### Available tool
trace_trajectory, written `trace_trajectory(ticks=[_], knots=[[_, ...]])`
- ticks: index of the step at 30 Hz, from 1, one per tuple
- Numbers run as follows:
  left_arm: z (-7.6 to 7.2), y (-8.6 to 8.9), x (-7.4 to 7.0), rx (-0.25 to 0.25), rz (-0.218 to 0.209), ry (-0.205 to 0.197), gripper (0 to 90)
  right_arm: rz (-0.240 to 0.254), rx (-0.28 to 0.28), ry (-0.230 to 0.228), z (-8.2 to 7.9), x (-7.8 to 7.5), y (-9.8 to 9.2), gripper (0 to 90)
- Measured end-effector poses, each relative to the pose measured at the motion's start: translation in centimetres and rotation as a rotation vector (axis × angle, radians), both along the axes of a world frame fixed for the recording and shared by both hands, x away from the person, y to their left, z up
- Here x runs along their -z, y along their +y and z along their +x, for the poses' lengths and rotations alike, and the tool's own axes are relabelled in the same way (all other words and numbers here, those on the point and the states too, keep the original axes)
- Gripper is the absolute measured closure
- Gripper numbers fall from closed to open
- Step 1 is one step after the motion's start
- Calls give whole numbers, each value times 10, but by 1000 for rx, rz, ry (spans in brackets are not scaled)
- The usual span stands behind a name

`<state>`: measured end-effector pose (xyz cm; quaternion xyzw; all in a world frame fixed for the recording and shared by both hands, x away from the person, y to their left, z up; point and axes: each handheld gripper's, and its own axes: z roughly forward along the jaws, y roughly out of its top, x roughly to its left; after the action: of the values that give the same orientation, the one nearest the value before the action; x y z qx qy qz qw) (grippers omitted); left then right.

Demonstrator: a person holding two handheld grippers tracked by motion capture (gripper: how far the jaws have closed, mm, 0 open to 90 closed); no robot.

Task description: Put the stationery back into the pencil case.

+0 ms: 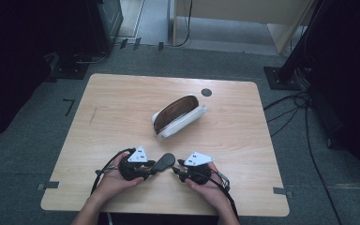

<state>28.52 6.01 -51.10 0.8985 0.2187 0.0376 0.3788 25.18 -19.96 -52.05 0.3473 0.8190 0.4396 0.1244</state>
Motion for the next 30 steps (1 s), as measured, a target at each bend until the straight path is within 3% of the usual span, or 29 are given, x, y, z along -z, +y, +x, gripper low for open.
trace_trajectory(ticks=[5, 10, 16, 20, 22, 24, 27, 29, 30], knots=[[2, 0, 0, -39, -14, 20, 479, 27, 74, 9, 7, 0, -7, 677], [1, -25, 0, -67, 0, 26, 358, 54, 119, 25, 9, 0, -9, 730], [7, -47, -2, -168, 21, 27, 348, 47, 147, 23, 5, 0, -14, 708], [2, -55, -1, -182, 64, -36, 350, 58, 178, 23, 2, 0, -24, 692], [-2, -57, 0, -165, 78, -70, 417, 70, 196, 27, -1, 0, -30, 684], [-4, -58, 0, -154, 74, -71, 433, 75, 206, 24, -2, 0, -36, 676], [-5, -55, 0, -158, 60, -71, 543, 79, 214, 20, -6, 0, -46, 664], [-4, -51, 0, -160, 33, -52, 712, 77, 217, 24, -9, 0, -52, 658], [-3, -50, 1, -162, 28, -47, 702, 76, 218, 23, -10, 0, -54, 653]])
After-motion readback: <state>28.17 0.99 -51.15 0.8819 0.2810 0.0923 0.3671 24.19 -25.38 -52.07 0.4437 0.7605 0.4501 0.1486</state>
